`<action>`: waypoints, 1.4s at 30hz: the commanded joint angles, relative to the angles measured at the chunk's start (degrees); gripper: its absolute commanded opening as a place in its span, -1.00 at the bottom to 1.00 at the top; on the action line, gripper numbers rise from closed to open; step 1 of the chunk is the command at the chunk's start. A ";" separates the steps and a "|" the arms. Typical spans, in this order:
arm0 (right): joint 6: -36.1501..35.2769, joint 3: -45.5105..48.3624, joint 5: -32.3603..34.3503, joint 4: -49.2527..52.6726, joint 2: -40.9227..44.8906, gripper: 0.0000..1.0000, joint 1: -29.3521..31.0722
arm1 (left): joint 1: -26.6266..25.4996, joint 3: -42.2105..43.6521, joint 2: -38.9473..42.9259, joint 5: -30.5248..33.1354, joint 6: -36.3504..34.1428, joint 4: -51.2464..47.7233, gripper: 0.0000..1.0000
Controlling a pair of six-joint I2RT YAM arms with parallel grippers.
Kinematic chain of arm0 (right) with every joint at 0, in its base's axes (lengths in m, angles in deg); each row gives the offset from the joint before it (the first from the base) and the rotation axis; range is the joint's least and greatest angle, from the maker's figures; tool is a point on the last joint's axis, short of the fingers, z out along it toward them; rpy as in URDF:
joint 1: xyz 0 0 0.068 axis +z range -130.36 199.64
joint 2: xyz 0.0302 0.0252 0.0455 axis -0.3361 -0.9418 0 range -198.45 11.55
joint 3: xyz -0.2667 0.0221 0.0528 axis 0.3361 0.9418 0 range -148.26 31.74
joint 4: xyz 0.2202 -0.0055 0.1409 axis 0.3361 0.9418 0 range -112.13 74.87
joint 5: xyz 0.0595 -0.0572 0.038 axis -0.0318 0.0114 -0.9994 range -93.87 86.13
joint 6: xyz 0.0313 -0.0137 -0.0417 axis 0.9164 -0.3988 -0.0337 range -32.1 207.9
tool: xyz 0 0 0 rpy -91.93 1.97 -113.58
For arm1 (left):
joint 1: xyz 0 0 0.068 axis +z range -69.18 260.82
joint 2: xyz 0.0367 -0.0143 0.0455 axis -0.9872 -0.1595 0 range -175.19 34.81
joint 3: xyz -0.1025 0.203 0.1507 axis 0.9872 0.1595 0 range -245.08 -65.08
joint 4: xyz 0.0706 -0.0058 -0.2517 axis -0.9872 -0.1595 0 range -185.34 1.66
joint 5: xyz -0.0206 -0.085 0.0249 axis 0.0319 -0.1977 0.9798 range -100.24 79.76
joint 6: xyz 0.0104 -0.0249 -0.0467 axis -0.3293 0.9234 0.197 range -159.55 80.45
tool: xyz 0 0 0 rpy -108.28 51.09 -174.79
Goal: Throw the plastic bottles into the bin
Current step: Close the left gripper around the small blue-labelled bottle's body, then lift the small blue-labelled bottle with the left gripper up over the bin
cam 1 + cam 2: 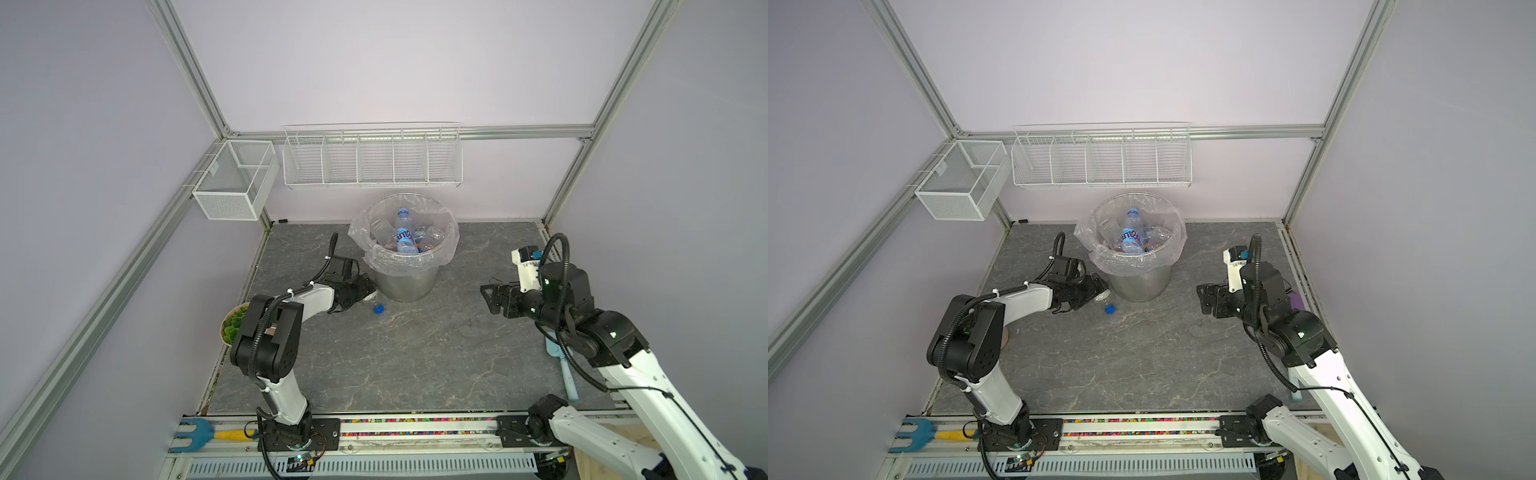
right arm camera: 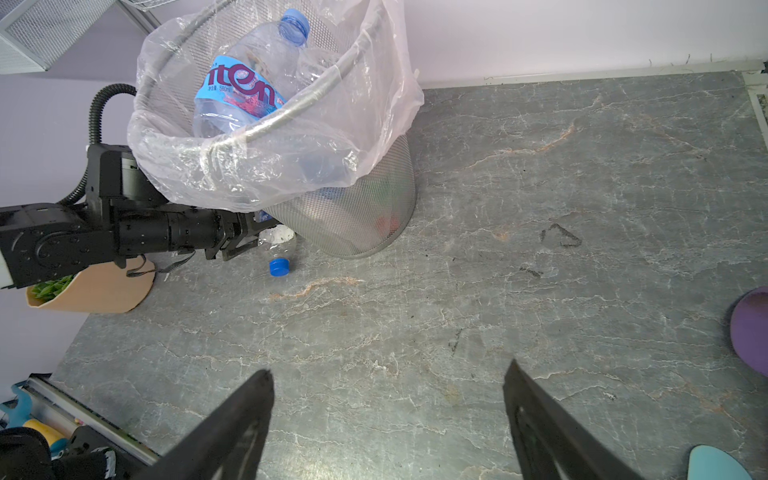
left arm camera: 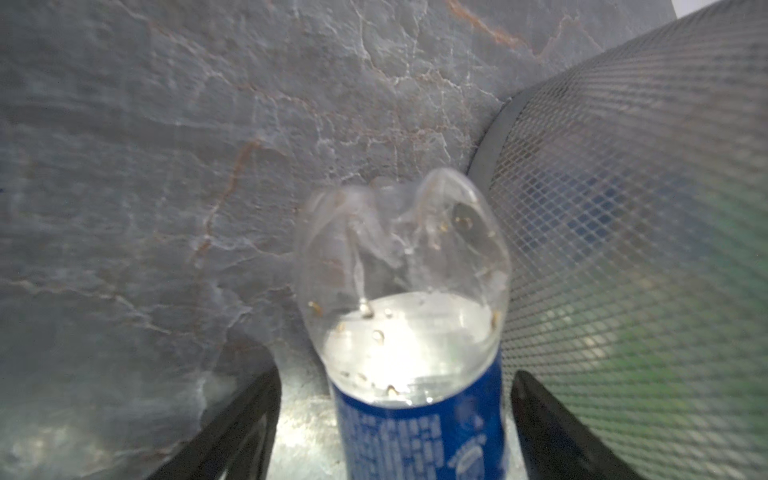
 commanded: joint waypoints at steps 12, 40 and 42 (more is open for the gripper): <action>-0.19 0.98 -0.16 0.97 2.16 0.78 -1.01 | -0.33 0.61 7.18 4.70 -2.24 -3.96 -0.60; 2.00 1.34 -3.53 -0.24 2.50 0.78 -1.13 | -5.37 -19.73 52.42 19.30 -14.34 -14.23 -0.67; 2.18 1.59 -3.84 -0.40 2.35 0.78 -1.14 | -6.02 -23.57 51.88 19.58 -15.62 -15.57 -0.70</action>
